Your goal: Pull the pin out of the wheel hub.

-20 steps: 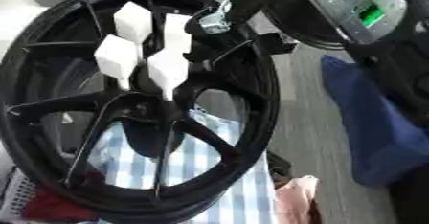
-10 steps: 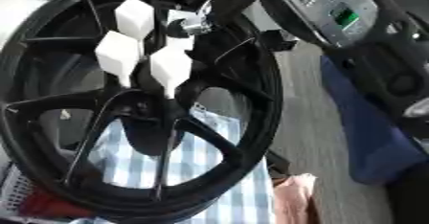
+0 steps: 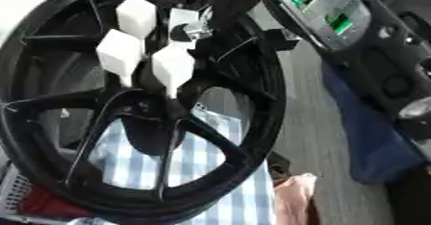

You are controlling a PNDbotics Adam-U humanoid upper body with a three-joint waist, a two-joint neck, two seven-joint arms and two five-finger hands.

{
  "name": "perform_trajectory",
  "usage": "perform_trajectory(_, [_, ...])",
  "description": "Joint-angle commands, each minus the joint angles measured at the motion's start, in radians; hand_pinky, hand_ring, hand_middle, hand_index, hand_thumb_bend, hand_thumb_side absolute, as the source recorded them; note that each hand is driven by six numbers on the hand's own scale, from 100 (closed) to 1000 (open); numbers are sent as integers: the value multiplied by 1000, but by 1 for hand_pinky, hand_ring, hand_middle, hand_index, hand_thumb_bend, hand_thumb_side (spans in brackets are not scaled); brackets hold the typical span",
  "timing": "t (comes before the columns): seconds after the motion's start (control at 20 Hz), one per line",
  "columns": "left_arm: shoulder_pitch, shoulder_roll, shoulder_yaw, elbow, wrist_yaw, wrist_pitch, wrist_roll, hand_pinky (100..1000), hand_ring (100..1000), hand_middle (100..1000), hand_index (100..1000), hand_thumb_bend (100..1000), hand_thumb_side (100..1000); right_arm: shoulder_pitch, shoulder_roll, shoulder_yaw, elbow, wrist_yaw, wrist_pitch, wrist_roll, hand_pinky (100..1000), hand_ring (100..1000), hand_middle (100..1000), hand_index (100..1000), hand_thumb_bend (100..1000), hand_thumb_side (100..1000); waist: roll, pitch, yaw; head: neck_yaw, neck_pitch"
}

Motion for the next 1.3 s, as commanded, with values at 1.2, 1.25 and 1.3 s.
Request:
perform_trajectory(1.2, [-8,16,5,-16,-3,5,-2,768,778,732,777,125,844,-17,0,-40,-2,-128,48,-221,791,614,448,533,100,128,11,-11,0,2,-11])
perform_trajectory(1.25, [-6,16,6,-16,-4,5,-2,768,778,732,777,125,844,-19,-9,-47,-13,-148,56,-233,791,611,444,531,100,127,12,-12,-2,2,-9])
perform_trajectory(1.3, [-5,16,7,-16,-4,5,-1,768,778,733,777,125,844,-21,-17,-55,-23,-165,64,-241,790,607,437,526,100,126,12,-13,-4,3,-8])
